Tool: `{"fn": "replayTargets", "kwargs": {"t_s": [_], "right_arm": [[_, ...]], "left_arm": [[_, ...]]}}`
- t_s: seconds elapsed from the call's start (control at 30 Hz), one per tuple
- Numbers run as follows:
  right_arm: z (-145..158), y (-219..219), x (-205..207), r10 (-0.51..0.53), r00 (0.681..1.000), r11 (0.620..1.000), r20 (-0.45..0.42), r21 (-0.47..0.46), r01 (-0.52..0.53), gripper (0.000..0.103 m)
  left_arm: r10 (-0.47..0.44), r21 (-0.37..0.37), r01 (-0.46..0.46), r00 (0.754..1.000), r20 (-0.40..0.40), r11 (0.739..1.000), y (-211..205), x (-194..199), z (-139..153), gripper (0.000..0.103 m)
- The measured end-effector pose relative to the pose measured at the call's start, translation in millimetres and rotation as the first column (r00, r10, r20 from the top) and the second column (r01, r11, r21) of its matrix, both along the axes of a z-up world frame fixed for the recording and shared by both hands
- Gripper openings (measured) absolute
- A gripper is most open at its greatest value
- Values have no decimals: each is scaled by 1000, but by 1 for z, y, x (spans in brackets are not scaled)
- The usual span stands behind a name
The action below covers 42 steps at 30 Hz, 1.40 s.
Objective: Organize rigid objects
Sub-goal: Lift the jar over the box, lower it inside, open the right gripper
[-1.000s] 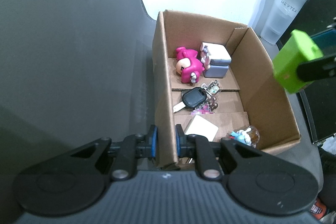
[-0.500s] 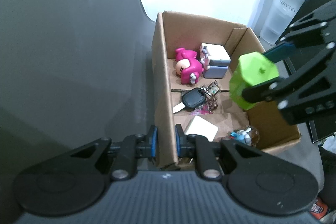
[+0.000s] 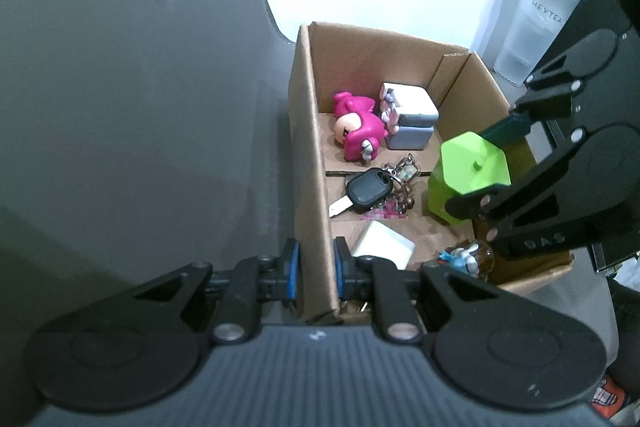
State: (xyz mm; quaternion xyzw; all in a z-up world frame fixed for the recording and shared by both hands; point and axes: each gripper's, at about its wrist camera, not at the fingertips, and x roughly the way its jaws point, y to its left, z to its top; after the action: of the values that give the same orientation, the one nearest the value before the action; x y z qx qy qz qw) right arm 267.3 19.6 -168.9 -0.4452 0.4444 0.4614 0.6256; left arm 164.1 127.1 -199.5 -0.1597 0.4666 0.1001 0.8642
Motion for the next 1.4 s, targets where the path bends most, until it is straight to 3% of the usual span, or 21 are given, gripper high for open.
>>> {"fn": "replayTargets", "kwargs": {"t_s": [0.27, 0.47, 0.67, 0.77, 0.87, 0.93, 1.17, 1.4], "right_arm": [[6, -6, -8, -11, 1000, 1000, 28, 16, 10, 54], [27, -22, -9, -86, 996, 989, 10, 122, 84, 58], [56, -49, -8, -195, 980, 949, -25, 246, 195, 66], [66, -66, -4, -259, 964, 917, -54, 301, 263, 76], [71, -82, -2, -312, 947, 884, -81, 341, 321, 78], [74, -94, 1, -360, 927, 854, -102, 364, 372, 84], [83, -128, 0, -484, 859, 736, -167, 454, 503, 101], [83, -155, 5, -598, 763, 611, -244, 477, 632, 103]], "left_arm": [[-2, -3, 2, 1000, -10, 1000, 1, 2, 0, 16], [-5, -2, 5, 1000, -26, 1000, 1, 8, -3, 16], [-1, -11, 1, 999, -42, 1000, 2, 11, -4, 16], [4, -25, -6, 998, -69, 1000, 3, 15, -5, 18], [3, -37, -7, 995, -99, 999, 4, 17, -6, 25], [-3, -52, -3, 994, -110, 999, 5, 18, -4, 38], [-18, -78, 9, 993, -115, 997, 2, 14, 8, 50], [-30, -37, 27, 995, -92, 999, -11, 3, 35, 76]]}}
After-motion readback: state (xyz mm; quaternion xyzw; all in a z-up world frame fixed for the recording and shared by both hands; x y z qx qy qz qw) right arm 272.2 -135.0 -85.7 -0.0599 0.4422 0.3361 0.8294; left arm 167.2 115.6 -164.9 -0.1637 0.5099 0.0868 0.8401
